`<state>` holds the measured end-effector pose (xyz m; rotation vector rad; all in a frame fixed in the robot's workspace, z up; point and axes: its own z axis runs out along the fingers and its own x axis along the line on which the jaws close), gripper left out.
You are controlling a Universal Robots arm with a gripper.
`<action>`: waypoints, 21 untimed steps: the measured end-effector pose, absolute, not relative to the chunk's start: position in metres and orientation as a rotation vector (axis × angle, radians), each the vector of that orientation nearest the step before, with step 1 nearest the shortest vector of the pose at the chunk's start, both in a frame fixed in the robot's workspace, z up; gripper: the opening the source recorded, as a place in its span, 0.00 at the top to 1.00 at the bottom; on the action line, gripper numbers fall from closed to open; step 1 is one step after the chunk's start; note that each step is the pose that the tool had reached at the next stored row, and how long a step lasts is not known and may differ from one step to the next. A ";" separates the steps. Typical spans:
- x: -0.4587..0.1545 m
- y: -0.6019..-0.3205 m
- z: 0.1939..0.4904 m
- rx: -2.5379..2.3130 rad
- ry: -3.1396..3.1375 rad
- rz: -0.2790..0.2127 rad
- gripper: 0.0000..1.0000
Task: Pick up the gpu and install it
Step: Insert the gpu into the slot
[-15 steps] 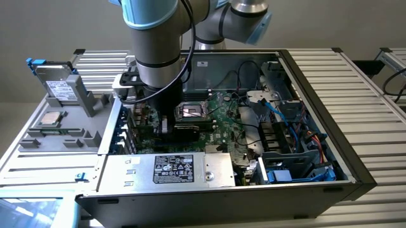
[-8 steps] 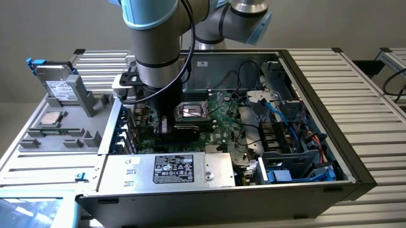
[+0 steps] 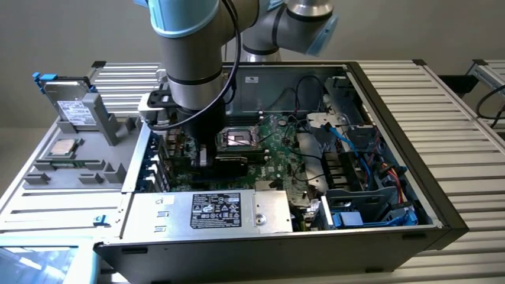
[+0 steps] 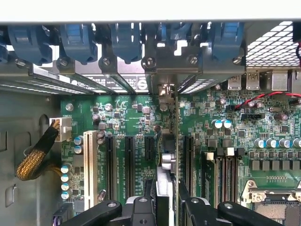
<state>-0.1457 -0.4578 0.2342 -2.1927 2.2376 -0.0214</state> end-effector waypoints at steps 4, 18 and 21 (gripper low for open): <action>-0.146 -0.458 0.233 -2.192 2.237 -0.021 0.71; -0.146 -0.458 0.233 -2.192 2.237 -0.019 0.64; -0.146 -0.458 0.233 -2.191 2.236 -0.022 0.57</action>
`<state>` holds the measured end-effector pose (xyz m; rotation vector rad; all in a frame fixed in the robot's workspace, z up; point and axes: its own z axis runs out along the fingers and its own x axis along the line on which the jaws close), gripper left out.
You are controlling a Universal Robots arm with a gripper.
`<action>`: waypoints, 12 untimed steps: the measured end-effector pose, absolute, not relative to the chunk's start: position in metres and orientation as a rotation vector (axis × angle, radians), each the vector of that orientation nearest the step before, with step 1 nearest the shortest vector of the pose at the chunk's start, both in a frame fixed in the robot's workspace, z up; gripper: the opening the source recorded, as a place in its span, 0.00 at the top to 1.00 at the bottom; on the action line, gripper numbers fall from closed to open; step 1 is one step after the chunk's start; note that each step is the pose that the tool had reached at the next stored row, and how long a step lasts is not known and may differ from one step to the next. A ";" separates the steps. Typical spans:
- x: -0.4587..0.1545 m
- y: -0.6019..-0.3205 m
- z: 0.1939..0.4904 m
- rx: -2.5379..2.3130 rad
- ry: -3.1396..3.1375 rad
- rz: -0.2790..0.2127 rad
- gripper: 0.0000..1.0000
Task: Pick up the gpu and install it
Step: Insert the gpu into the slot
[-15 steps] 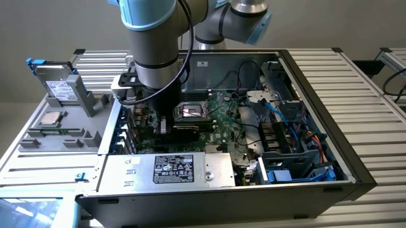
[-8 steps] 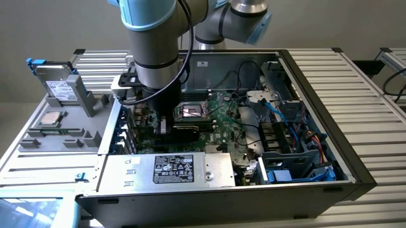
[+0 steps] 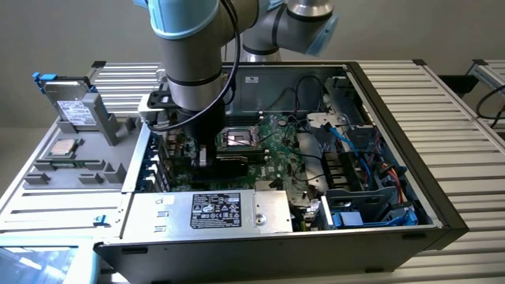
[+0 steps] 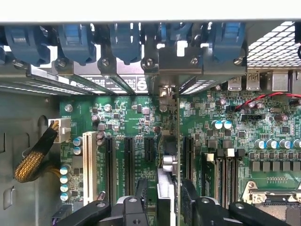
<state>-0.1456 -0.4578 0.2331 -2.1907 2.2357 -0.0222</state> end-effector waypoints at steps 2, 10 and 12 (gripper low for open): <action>-0.146 -0.458 0.239 -2.190 2.235 -0.025 0.57; -0.146 -0.458 0.275 -2.192 2.237 -0.030 0.57; -0.146 -0.458 0.284 -2.193 2.238 -0.031 0.57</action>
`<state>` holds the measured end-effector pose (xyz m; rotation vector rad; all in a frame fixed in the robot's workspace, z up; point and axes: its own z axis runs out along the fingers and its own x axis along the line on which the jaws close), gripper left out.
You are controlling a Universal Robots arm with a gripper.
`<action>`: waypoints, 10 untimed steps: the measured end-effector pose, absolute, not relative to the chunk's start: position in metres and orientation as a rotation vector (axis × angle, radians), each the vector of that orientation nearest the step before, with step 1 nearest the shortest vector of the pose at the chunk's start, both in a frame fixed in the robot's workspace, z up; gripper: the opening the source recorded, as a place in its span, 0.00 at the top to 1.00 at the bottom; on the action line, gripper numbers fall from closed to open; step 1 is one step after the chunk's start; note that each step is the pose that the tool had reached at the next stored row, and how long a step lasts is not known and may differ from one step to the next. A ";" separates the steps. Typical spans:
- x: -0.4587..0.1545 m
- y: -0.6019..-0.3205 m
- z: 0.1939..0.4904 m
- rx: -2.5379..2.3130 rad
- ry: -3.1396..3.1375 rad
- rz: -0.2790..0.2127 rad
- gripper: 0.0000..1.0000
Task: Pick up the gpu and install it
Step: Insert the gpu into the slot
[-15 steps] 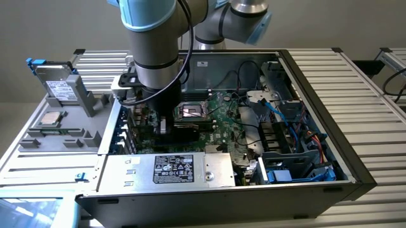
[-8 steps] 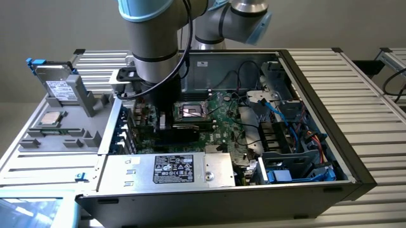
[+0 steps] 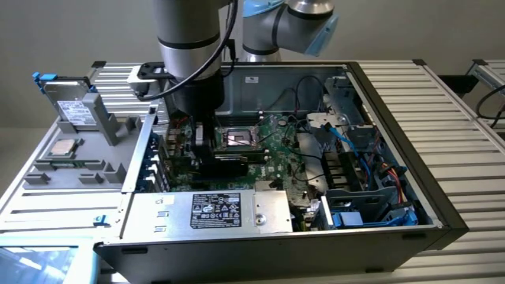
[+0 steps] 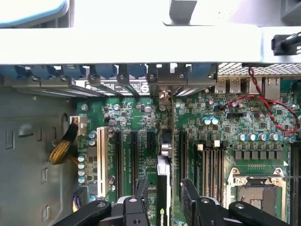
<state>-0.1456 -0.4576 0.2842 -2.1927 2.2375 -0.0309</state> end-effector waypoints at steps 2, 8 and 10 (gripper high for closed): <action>-0.146 -0.458 0.289 -2.193 2.238 -0.030 0.57; -0.146 -0.458 0.289 -2.196 2.241 -0.025 0.57; -0.146 -0.458 0.289 -2.197 2.242 -0.023 0.57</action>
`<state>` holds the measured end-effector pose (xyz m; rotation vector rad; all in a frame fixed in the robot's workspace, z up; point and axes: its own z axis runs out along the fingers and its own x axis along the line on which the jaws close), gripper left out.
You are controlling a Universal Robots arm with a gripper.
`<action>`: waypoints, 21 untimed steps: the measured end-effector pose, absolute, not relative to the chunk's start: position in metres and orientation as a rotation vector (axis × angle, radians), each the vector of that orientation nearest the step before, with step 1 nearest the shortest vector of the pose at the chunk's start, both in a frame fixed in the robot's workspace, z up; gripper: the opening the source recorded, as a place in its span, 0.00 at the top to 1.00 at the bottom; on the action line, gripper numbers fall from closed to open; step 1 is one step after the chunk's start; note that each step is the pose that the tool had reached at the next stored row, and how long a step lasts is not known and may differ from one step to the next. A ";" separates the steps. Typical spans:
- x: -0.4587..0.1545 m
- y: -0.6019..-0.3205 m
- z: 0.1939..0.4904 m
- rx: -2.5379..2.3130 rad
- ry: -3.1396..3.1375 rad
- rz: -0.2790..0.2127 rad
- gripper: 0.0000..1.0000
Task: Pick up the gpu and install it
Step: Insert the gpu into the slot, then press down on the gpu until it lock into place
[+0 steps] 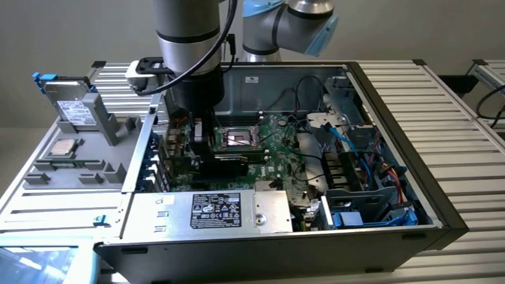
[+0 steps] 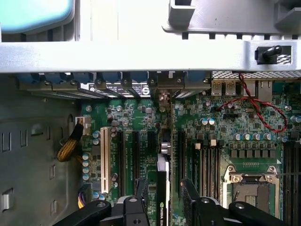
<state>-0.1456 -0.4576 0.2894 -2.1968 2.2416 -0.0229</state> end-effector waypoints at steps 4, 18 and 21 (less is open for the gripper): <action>-0.146 -0.458 0.289 -2.198 2.243 -0.019 0.57; -0.141 -0.453 0.289 -2.201 2.246 -0.016 0.88; -0.147 -0.451 0.288 -2.190 2.235 -0.039 0.88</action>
